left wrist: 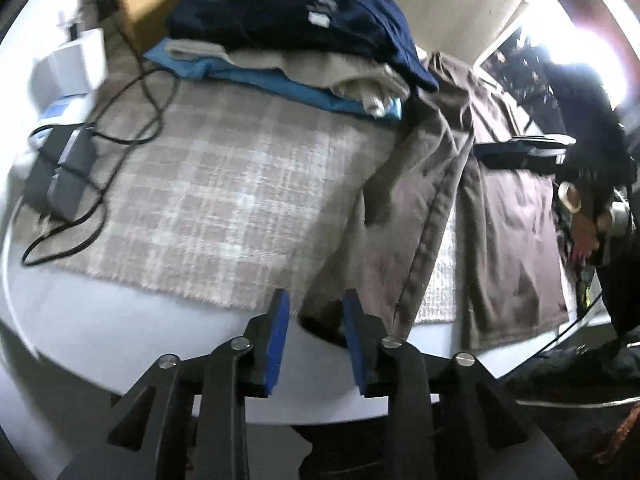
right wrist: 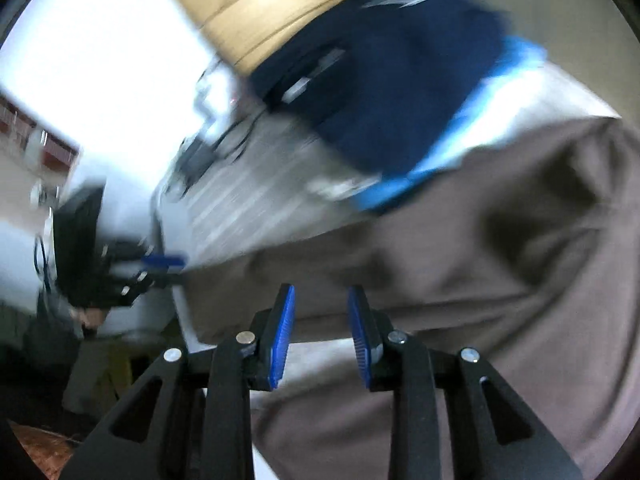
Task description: Fold clothes
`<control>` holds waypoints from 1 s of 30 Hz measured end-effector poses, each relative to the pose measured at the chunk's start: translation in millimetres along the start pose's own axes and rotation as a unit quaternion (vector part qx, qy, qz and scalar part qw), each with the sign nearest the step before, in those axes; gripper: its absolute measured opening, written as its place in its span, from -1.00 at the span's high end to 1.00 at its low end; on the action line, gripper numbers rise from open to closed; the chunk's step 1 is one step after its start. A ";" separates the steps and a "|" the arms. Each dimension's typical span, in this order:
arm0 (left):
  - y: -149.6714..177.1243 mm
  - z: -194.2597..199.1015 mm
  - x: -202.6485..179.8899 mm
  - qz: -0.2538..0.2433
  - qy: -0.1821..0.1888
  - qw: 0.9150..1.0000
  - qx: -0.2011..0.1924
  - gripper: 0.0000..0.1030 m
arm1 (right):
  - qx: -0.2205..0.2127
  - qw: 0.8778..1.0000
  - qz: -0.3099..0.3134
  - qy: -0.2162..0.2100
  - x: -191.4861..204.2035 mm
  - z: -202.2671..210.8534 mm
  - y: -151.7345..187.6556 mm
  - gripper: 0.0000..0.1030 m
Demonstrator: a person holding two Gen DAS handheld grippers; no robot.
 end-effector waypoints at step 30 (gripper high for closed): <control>5.3 -10.2 -13.8 -0.075 -0.023 0.997 -0.022 0.85 | 0.137 0.952 0.271 0.036 64.1 -68.9 58.0 0.90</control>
Point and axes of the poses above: each gripper's, at about its wrist camera, not at the fingertips, and z roughly against the way its jaws point, x to its left, y to its underside, the point moved 9 cm from there along -z, roughly the way its jaws point, and after that the axes turned 1 degree about -z, right-handed, at the moved point
